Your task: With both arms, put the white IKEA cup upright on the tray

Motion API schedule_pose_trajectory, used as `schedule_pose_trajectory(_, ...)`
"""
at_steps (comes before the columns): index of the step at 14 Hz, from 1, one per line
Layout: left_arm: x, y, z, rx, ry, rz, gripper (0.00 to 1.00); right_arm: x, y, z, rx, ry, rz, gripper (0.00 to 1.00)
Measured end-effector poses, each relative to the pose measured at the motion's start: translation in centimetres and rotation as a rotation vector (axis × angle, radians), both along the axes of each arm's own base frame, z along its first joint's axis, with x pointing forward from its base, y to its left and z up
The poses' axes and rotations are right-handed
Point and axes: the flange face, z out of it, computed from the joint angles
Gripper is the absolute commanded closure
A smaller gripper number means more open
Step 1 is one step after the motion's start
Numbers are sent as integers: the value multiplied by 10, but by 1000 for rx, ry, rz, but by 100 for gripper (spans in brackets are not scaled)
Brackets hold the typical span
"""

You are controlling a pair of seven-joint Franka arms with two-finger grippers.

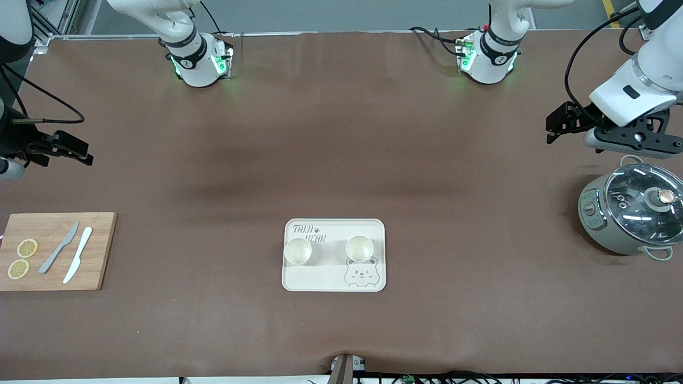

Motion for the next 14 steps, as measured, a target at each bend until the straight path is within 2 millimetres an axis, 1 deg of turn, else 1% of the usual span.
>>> schedule_pose_trajectory(4, 1, 0, -2, 0, 4, 0, 0, 0, 0, 0, 0, 1, 0, 0)
schedule_pose_trajectory(9, 5, 1, 3, -1, -9, 2, 0, 0, 0, 0, 0, 0, 0, 0)
schedule_pose_trajectory(14, 7, -2, 2, -1, -10, -2, 0, -1, 0, 1, 0, 1, 1, 0)
